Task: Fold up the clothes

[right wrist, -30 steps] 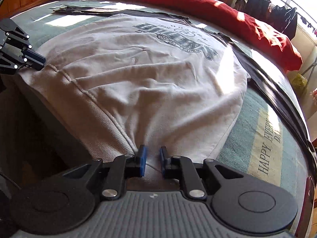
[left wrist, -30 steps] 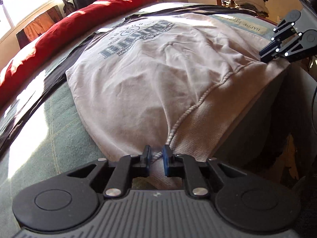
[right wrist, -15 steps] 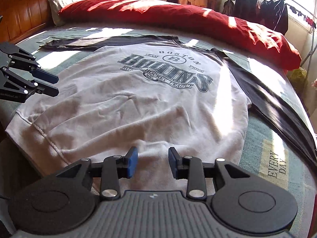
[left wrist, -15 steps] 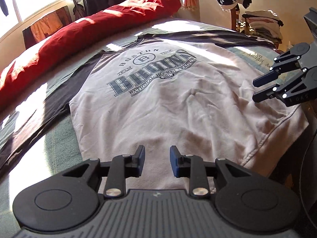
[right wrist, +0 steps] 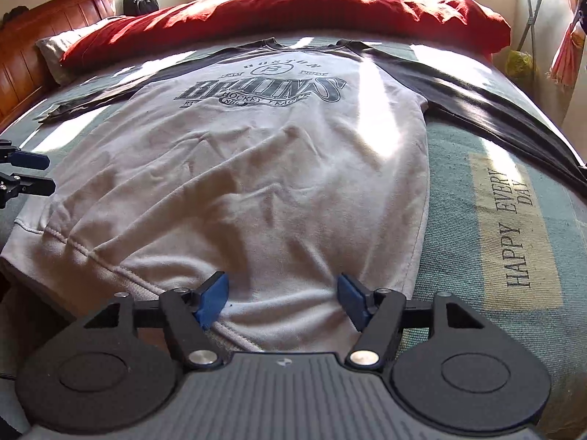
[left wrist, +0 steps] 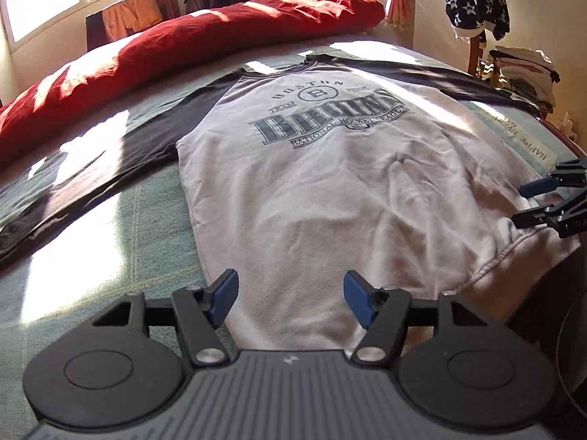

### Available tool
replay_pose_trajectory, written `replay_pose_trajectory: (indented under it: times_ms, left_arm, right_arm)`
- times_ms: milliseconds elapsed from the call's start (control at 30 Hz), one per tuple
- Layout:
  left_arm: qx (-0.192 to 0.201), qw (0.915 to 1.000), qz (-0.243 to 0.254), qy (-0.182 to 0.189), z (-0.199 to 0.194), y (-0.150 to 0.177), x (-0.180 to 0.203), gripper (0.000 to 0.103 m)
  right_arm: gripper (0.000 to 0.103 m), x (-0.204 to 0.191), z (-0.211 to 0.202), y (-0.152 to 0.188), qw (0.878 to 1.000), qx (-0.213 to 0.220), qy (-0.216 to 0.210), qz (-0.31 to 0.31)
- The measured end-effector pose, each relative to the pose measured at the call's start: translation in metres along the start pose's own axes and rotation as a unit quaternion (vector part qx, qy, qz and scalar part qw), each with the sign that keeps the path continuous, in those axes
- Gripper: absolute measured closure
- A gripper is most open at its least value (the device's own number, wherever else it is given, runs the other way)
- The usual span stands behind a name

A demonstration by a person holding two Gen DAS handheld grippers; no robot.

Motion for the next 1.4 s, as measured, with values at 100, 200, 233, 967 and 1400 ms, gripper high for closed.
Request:
replay_pose_trajectory:
  times_ms: [100, 200, 233, 967, 1400]
  left_arm:
    - [-0.001, 0.9994, -0.026, 0.021, 0.013, -0.012, 0.005, 0.031]
    - [-0.032, 0.9987, -0.033, 0.024, 0.028, -0.002, 0.011, 0.031]
    - [-0.040, 0.9984, -0.036, 0.020, 0.030, 0.006, 0.010, 0.031]
    - [-0.050, 0.9694, -0.197, 0.138, 0.058, -0.031, 0.016, 0.027]
    - [-0.036, 0.9698, -0.227, 0.081, 0.047, -0.036, -0.041, 0.026]
  right_arm:
    - [0.018, -0.005, 0.004, 0.001, 1.000, -0.001, 0.004, -0.004]
    - [0.014, -0.009, 0.007, 0.002, 1.000, 0.000, 0.006, -0.007]
    - [0.014, -0.009, 0.008, 0.002, 1.000, 0.001, 0.005, -0.007]
    - [0.000, -0.014, 0.014, 0.008, 1.000, 0.019, 0.008, -0.012]
    - [0.000, -0.022, -0.009, -0.023, 0.996, 0.059, -0.064, -0.002]
Point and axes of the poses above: each gripper's, at about its wrist camera, not at the fingertips, and z roughly the way its jaws point, x to its right, y to its underside, the point moved 3 cm from there along z, roughly the way its jaws point, and after that the axes turned 14 degrees about -y, right-handed, at the moved point
